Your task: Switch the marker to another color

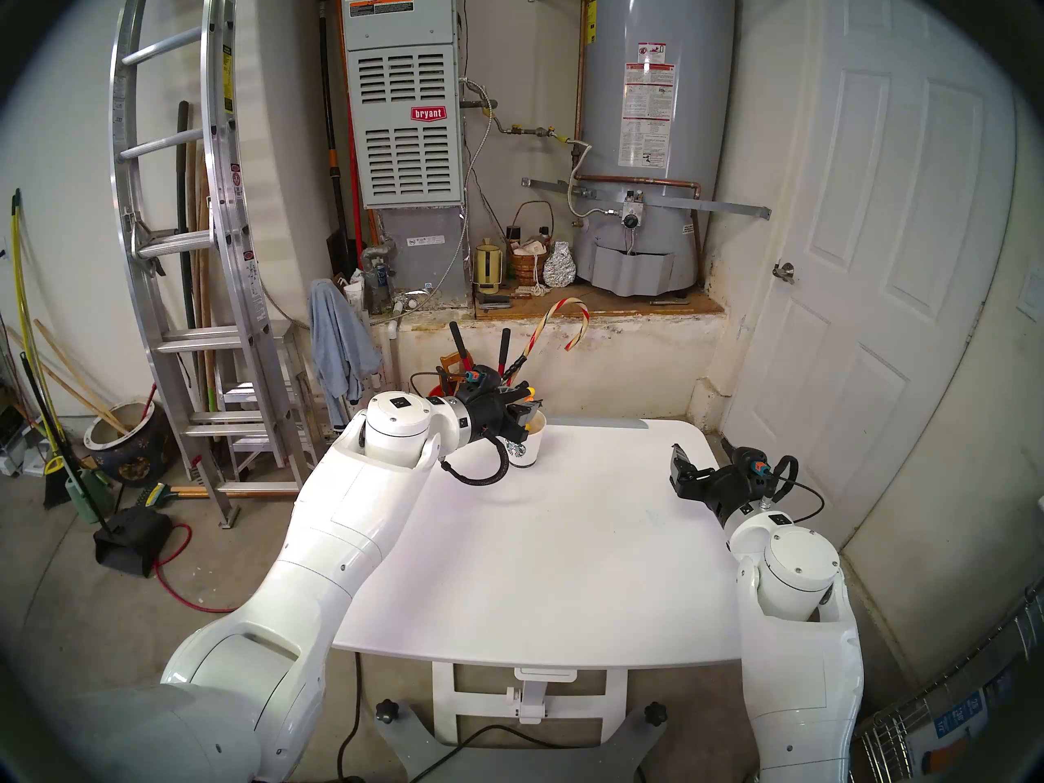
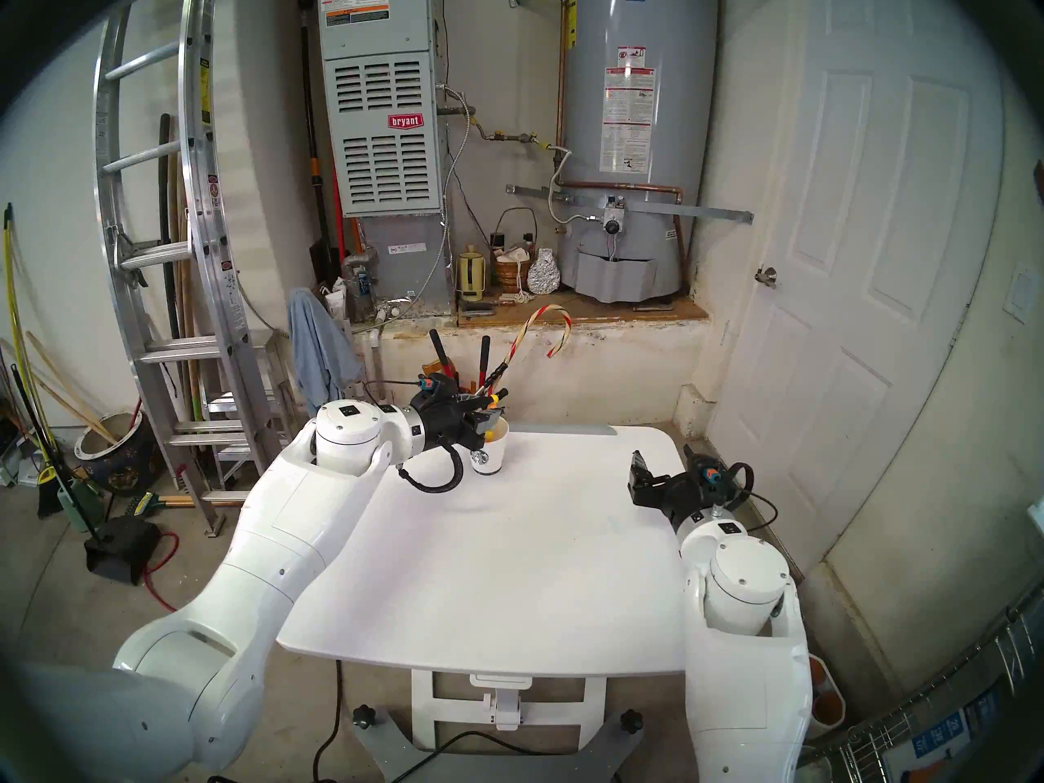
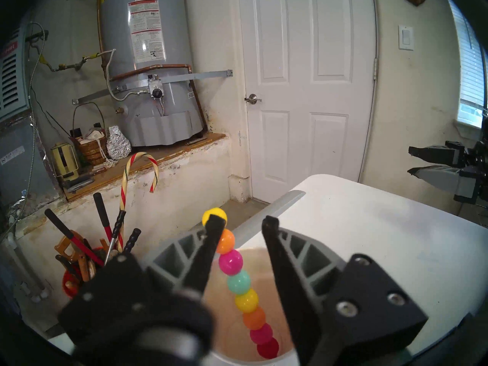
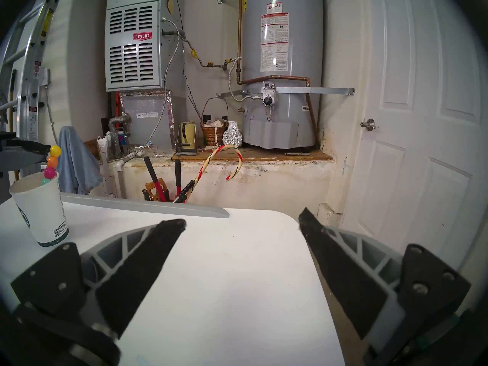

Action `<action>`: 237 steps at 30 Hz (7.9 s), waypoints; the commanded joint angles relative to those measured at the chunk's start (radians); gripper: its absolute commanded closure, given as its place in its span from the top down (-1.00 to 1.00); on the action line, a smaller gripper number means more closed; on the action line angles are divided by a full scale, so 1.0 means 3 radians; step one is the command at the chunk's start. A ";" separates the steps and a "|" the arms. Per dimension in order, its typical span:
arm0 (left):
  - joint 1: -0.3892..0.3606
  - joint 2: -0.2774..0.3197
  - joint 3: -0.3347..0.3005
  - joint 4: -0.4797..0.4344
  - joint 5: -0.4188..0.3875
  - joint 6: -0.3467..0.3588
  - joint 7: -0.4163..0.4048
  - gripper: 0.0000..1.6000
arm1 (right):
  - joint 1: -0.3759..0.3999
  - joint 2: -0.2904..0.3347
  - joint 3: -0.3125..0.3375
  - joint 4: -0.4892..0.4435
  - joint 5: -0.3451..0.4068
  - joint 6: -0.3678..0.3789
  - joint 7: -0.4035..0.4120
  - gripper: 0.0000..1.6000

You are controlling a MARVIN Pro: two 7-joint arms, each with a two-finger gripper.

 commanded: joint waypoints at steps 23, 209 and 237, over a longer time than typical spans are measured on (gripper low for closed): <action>-0.0171 -0.0093 0.0029 0.0123 0.0016 -0.0013 -0.0015 -0.39 | 0.0035 0.0001 0.0071 -0.0021 0.0020 -0.0040 0.0012 1.00; -0.0061 -0.0144 -0.0802 -0.0860 -0.0467 0.0127 -0.0031 -1.00 | 0.0436 0.0142 -0.0256 -0.0148 0.0060 -0.0035 0.0280 1.00; 0.0058 -0.0173 -0.0896 -0.1020 -0.0513 0.0260 -0.0031 -1.00 | 0.1263 0.0203 -0.1190 0.0271 0.0295 0.0191 0.1440 1.00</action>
